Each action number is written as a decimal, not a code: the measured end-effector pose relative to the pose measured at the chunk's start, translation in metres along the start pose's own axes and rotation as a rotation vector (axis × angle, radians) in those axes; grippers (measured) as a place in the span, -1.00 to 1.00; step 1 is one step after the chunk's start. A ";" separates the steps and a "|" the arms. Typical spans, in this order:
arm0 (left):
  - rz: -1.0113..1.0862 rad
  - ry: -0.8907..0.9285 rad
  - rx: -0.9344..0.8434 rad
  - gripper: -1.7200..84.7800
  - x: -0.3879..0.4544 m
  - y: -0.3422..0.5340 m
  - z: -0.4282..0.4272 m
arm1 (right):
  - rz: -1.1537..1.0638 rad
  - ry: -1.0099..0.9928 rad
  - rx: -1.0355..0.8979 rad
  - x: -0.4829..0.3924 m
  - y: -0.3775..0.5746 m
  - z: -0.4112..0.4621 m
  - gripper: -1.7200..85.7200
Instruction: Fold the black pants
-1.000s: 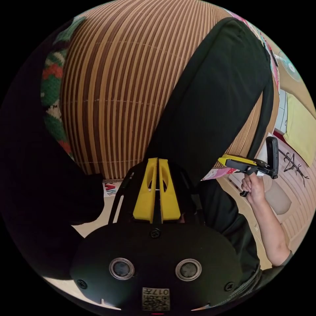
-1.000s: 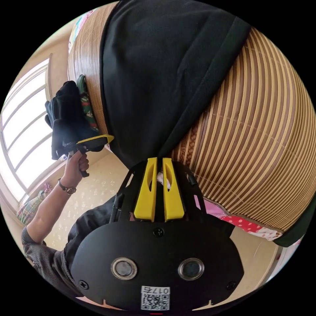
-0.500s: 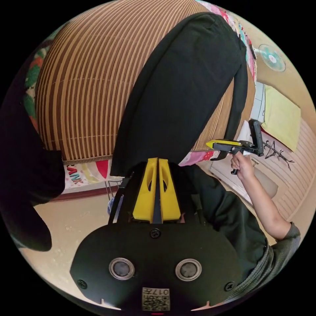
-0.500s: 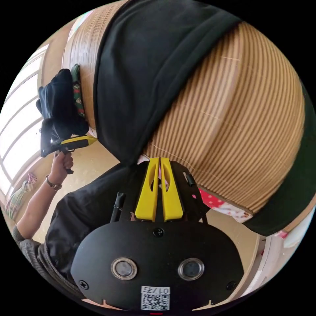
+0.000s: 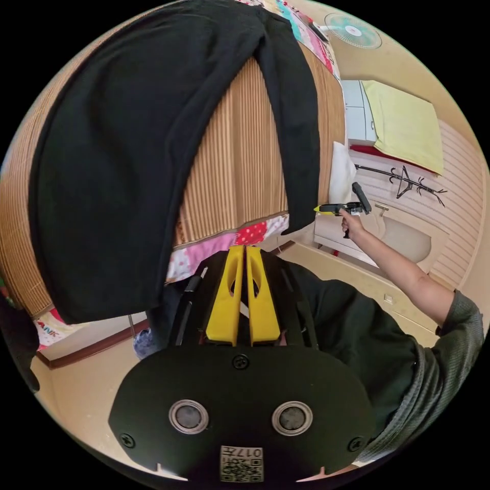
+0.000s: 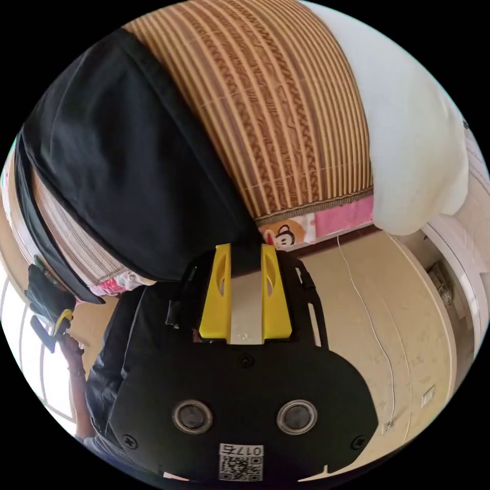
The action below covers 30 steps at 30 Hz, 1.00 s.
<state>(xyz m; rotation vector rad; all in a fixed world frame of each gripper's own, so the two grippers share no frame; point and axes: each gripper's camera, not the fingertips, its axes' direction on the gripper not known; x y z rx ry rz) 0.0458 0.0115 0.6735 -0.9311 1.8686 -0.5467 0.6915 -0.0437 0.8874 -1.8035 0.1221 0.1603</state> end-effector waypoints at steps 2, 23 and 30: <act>0.027 0.050 -0.028 -0.98 0.020 -0.016 0.029 | -0.056 -0.098 0.006 0.018 0.008 -0.002 -0.68; 0.101 0.100 -0.057 -0.56 0.165 -0.181 0.154 | -0.992 -0.686 0.169 -0.039 0.255 -0.158 -0.90; 0.037 0.065 -0.042 -0.94 0.136 -0.177 0.161 | -1.233 -0.646 -0.095 -0.102 0.264 -0.183 -0.90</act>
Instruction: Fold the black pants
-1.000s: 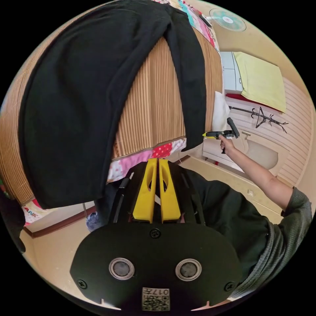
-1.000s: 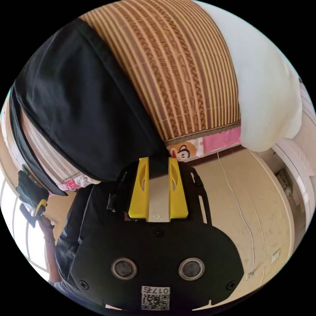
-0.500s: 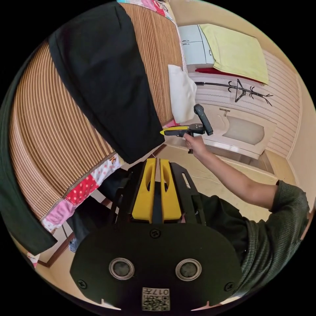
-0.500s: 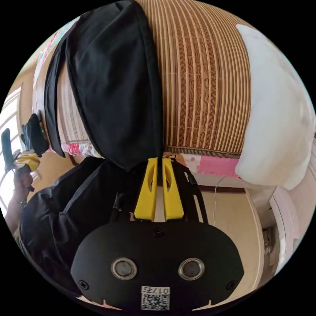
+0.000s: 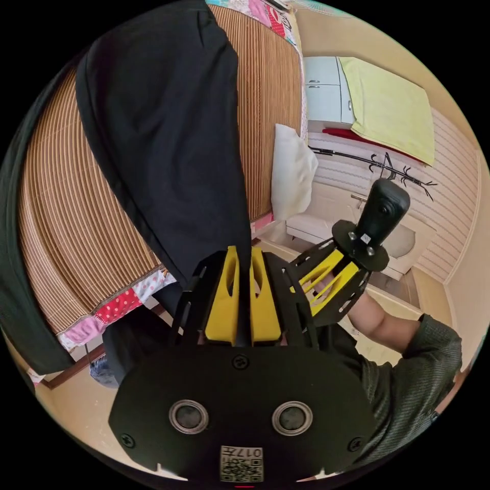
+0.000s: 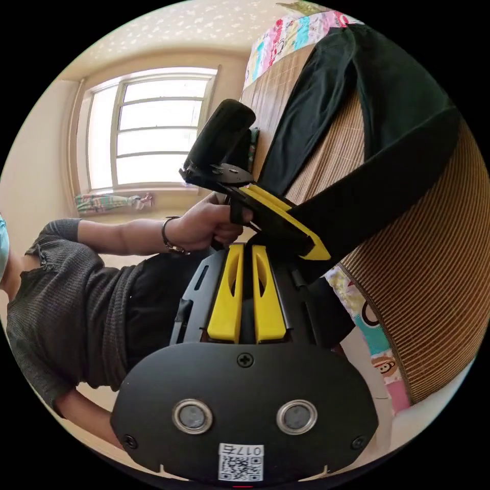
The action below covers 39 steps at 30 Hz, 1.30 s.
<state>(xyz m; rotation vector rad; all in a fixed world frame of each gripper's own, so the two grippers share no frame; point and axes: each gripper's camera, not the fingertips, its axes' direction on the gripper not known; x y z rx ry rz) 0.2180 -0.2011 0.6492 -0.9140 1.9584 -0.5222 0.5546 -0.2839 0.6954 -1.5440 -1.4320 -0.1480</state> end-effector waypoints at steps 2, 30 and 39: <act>-0.011 -0.007 0.020 -0.96 -0.003 0.009 -0.006 | -0.068 0.031 0.020 -0.011 -0.015 -0.037 -0.90; -0.165 0.102 0.431 -0.98 0.027 0.177 -0.079 | 0.200 0.645 0.669 -0.026 -0.332 -0.100 -0.94; -0.175 0.118 0.442 -0.98 -0.008 0.245 -0.155 | 0.542 1.020 0.650 -0.024 -0.378 -0.022 -0.83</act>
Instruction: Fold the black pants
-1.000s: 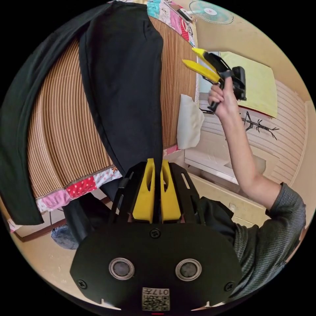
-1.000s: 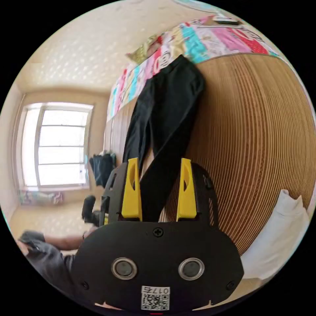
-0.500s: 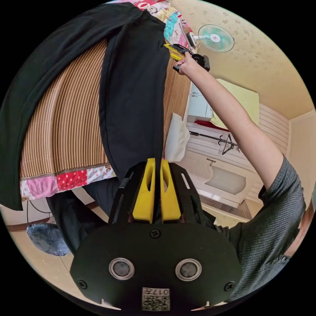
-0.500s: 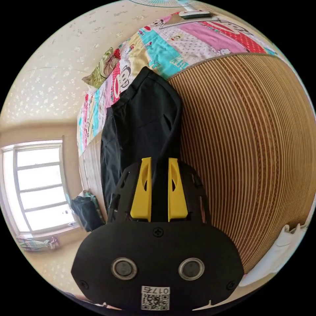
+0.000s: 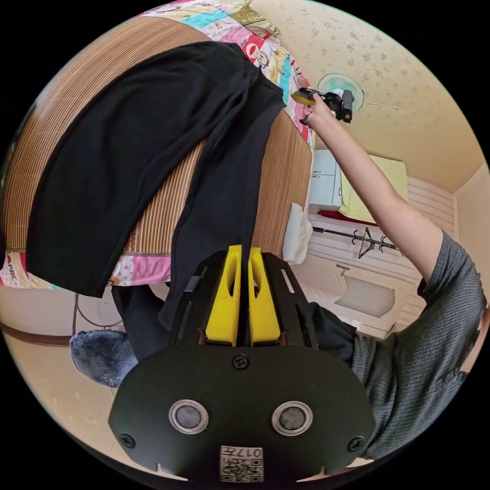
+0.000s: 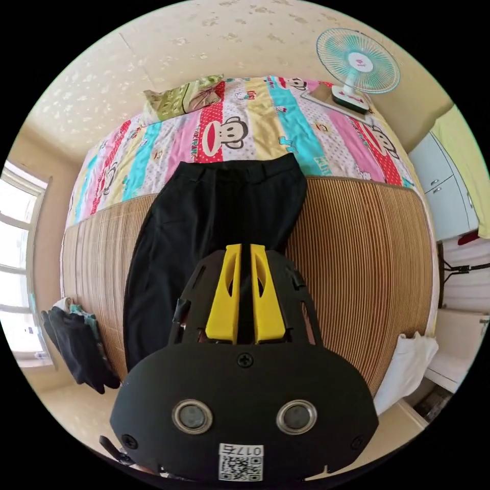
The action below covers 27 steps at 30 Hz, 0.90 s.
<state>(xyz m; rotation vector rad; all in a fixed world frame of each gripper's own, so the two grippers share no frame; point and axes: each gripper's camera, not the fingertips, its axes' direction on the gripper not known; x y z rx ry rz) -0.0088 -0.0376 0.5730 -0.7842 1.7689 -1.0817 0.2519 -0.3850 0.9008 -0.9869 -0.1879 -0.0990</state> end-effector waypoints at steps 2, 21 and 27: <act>-0.003 0.043 -0.011 -0.98 -0.003 -0.001 -0.002 | 0.123 -0.007 0.002 0.034 0.005 0.013 -0.73; 0.057 0.028 -0.077 -0.98 0.007 0.039 -0.094 | -0.335 0.136 -0.073 -0.155 -0.048 0.136 -0.90; 0.024 -0.164 0.019 -0.98 -0.034 0.061 -0.181 | -0.362 -0.023 -0.110 -0.241 -0.077 0.193 -0.90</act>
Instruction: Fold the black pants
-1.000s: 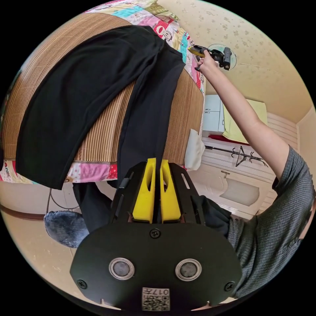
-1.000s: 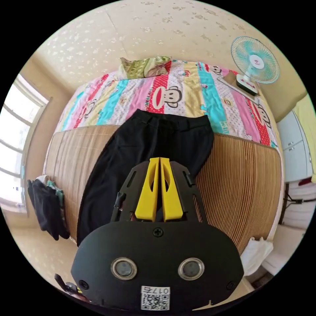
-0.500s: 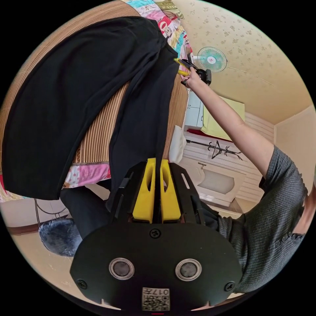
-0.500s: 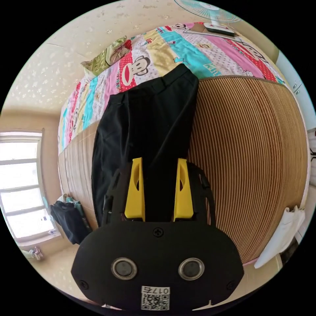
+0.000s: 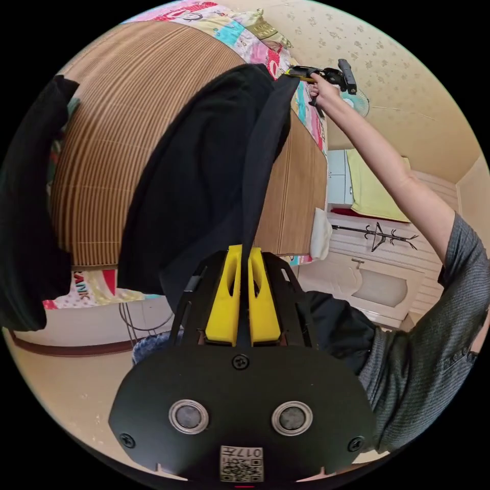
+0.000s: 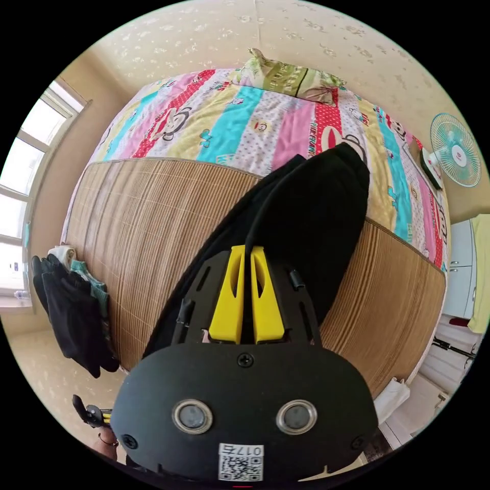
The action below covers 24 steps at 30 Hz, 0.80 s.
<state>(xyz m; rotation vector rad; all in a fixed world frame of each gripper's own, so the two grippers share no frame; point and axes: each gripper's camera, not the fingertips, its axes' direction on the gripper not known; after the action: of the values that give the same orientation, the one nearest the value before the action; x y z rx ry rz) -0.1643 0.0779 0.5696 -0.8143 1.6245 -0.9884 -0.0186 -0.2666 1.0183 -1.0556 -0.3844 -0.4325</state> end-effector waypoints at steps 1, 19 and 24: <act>-0.013 -0.023 -0.003 -0.98 -0.006 0.002 -0.004 | -0.017 -0.058 -0.008 -0.009 -0.006 0.019 -0.89; 0.003 -0.336 -0.204 -0.96 -0.018 0.031 0.022 | 0.153 -0.471 -0.324 0.125 0.319 0.198 -0.81; 0.035 -0.360 -0.238 -0.96 -0.002 0.043 0.018 | 0.223 -0.618 -0.297 0.138 0.349 0.226 -0.78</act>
<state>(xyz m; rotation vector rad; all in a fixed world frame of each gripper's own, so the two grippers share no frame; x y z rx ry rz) -0.1481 0.0948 0.5296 -1.0550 1.4500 -0.5877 0.2568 0.0618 0.9268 -1.5021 -0.7551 0.0526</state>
